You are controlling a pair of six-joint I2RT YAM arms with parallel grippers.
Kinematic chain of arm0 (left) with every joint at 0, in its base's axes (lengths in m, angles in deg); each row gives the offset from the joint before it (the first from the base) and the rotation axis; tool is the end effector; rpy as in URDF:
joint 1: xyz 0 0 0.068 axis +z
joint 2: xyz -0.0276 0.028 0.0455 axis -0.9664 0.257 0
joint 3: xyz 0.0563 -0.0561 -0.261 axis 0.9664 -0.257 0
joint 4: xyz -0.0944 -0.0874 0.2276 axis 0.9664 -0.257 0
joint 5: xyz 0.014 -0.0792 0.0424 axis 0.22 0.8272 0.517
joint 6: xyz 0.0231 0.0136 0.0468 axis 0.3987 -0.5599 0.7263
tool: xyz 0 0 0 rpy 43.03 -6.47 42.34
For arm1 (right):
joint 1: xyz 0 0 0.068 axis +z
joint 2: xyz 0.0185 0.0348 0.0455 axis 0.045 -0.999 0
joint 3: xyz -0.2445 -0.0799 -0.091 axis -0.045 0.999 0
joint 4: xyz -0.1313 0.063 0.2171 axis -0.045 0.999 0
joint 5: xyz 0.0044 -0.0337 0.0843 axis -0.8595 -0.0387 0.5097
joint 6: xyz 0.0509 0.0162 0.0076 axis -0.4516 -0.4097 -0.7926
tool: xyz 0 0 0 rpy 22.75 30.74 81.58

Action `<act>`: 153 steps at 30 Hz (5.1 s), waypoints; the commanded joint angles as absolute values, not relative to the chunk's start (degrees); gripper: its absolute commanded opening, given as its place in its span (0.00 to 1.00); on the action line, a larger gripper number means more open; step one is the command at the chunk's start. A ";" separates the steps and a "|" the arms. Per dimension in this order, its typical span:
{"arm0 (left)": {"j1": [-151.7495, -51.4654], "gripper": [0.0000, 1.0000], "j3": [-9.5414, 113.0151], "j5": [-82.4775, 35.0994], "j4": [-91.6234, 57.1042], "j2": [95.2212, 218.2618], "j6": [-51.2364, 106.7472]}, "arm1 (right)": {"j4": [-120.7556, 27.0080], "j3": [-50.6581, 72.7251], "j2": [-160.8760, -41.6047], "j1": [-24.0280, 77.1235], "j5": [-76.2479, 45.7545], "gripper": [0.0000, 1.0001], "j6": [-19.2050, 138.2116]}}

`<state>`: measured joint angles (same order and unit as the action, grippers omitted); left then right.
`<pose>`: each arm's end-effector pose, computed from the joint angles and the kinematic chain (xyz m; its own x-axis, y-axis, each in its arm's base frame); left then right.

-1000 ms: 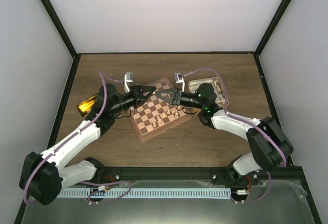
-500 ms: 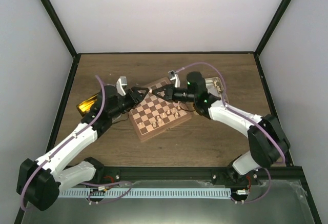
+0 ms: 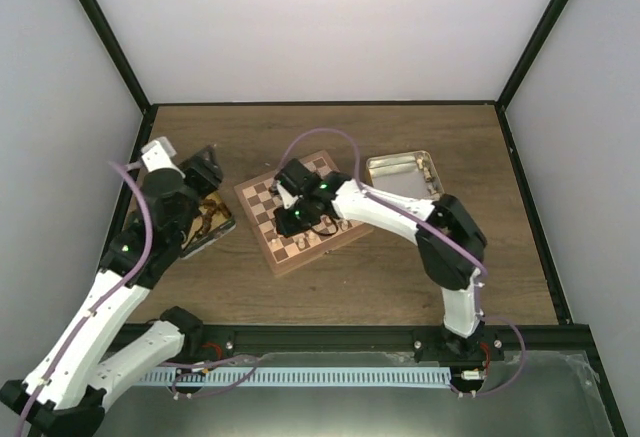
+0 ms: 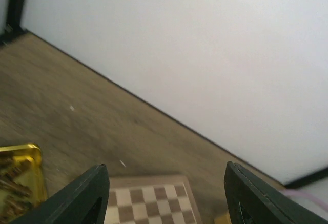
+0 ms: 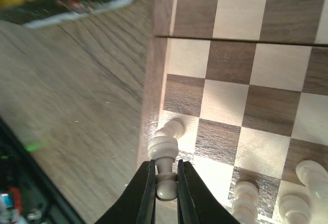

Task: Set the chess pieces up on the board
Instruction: Place the chess piece on the chessboard, then pick up the chess piece from the storage box.

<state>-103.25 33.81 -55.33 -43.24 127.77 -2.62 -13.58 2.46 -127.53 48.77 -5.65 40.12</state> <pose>0.1610 -0.0702 0.3680 -0.2463 -0.5643 -0.7880 -0.0913 0.8229 -0.5608 0.2455 0.3241 0.2336 -0.8440 -0.3802 -0.3782 -0.5282 0.7116 0.4633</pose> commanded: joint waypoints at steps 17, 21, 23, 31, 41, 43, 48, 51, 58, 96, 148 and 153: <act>-103.05 0.63 33.97 -68.56 -47.66 120.90 4.69 | 11.20 -17.75 -142.09 54.96 -21.57 0.04 52.07; -103.01 0.64 33.71 -68.22 -47.63 120.94 4.54 | 12.93 -19.74 -143.84 55.37 -22.53 0.06 53.06; -103.05 0.64 33.62 -68.04 -47.59 121.10 4.38 | 13.62 -20.91 -144.76 55.51 -23.55 0.06 53.50; -103.04 0.64 33.62 -67.45 -47.49 121.94 4.29 | 14.99 -23.88 -147.21 55.69 -25.00 0.07 55.26; -102.99 0.63 33.58 -66.94 -47.29 123.06 4.25 | 13.87 -24.50 -146.21 55.67 -22.90 0.16 55.52; -103.06 0.63 33.53 -66.85 -47.20 123.08 4.25 | 14.03 -24.45 -146.28 55.64 -22.98 0.16 55.43; -102.99 0.63 33.44 -66.82 -47.22 123.18 4.20 | 14.45 -24.30 -146.46 55.68 -23.49 0.16 55.38; -103.01 0.63 33.21 -66.67 -47.22 123.22 4.09 | 14.42 -24.38 -146.46 55.68 -23.54 0.16 55.46; -103.06 0.63 33.09 -66.67 -47.31 123.18 4.09 | 14.62 -24.19 -146.55 55.69 -24.12 0.22 55.53; -102.99 0.76 31.19 -52.91 -39.93 123.82 8.88 | -20.55 20.26 -115.19 15.40 -47.18 0.30 39.69; -103.04 0.76 31.08 -52.25 -40.10 127.36 9.19 | -19.13 10.63 -134.59 8.76 -37.27 0.32 50.06; -103.06 0.76 30.91 -52.33 -40.28 127.14 9.17 | -19.03 11.89 -133.18 8.76 -34.86 0.31 49.29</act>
<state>-103.21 31.51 -52.57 -40.93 127.60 8.51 -21.21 10.35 -134.99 9.34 -37.81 50.42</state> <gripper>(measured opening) 0.757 0.315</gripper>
